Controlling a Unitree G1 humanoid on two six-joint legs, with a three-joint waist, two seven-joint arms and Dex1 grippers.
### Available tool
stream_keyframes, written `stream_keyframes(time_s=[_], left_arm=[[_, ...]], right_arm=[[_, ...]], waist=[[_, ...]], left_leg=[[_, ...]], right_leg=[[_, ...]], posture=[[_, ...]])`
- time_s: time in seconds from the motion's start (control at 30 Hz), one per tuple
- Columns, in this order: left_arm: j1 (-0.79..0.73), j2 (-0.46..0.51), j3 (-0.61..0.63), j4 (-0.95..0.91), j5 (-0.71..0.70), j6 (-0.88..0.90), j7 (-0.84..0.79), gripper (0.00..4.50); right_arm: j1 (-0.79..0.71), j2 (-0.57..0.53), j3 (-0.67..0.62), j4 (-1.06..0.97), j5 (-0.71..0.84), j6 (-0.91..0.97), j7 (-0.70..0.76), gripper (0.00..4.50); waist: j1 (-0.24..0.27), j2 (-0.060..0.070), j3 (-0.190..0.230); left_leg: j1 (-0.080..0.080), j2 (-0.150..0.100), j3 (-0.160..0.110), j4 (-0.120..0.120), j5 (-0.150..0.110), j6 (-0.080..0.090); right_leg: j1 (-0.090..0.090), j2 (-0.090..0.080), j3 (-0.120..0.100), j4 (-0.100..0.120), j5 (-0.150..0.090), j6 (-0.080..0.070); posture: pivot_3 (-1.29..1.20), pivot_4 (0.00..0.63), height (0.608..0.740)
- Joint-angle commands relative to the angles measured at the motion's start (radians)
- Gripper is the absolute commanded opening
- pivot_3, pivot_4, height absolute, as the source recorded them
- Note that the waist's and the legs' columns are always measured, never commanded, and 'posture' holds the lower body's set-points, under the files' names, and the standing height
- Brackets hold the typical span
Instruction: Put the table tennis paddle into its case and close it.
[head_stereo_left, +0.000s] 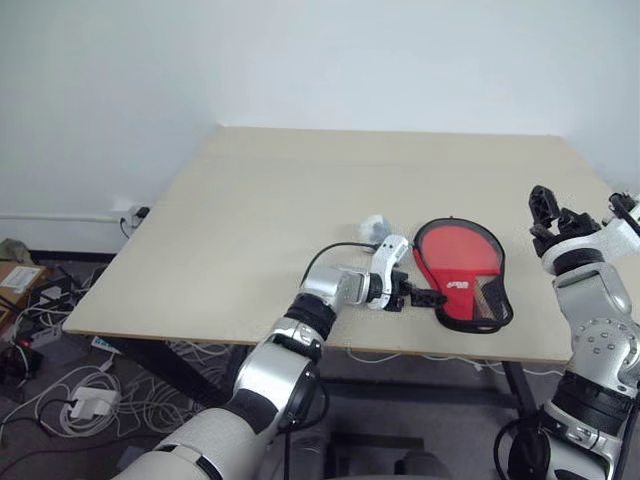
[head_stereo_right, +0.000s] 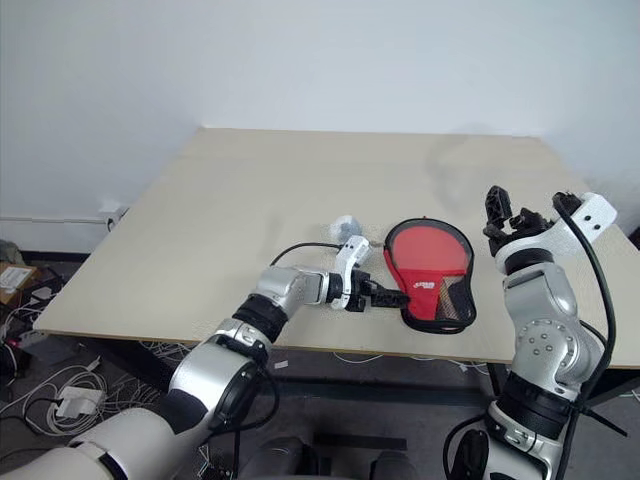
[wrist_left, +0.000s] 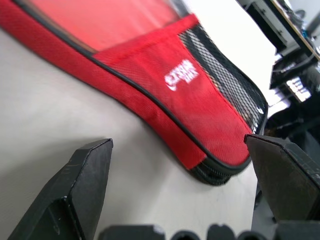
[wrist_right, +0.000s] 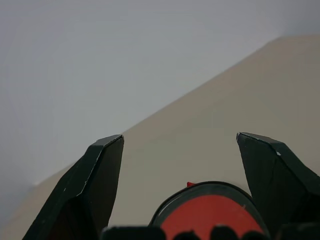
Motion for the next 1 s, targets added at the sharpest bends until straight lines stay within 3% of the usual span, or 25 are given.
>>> stream_keyframes(time_s=[0.03,0.5,0.7,1.0], left_arm=[[-0.054,-0.080,0.038,0.029,-0.031,0.037,0.042,4.50],[-0.108,-0.184,0.109,0.131,-0.156,0.112,0.011,4.50],[-0.115,-0.205,0.053,0.117,-0.149,0.162,-0.074,4.50],[-0.118,-0.257,0.089,0.199,-0.165,0.138,-0.005,4.50]], right_arm=[[0.001,-0.014,-0.001,-0.023,-0.002,-0.029,-0.007,3.89],[0.026,-0.018,0.001,-0.017,-0.006,-0.072,-0.031,3.89],[0.028,-0.025,-0.003,-0.010,-0.004,-0.079,-0.037,3.89],[0.038,-0.027,0.010,-0.016,-0.019,-0.083,-0.053,3.89]], waist=[[0.000,0.000,0.000],[0.002,0.000,0.000],[0.001,0.000,0.000],[0.002,0.000,0.000]], left_leg=[[0.000,0.000,0.000,0.000,0.000,0.000],[0.000,-0.001,0.000,0.000,0.000,0.000],[0.000,-0.003,0.000,0.000,0.000,0.000],[0.000,-0.001,0.000,0.000,0.000,0.000]], right_leg=[[0.000,0.000,0.000,0.000,0.000,0.000],[0.001,0.000,0.000,0.000,0.000,0.000],[0.000,0.000,0.000,0.000,0.000,0.000],[0.001,-0.001,0.000,0.000,0.000,0.000]], posture=[[0.00,0.000,0.715],[0.00,0.000,0.715],[0.00,0.000,0.715],[0.00,0.000,0.715]])
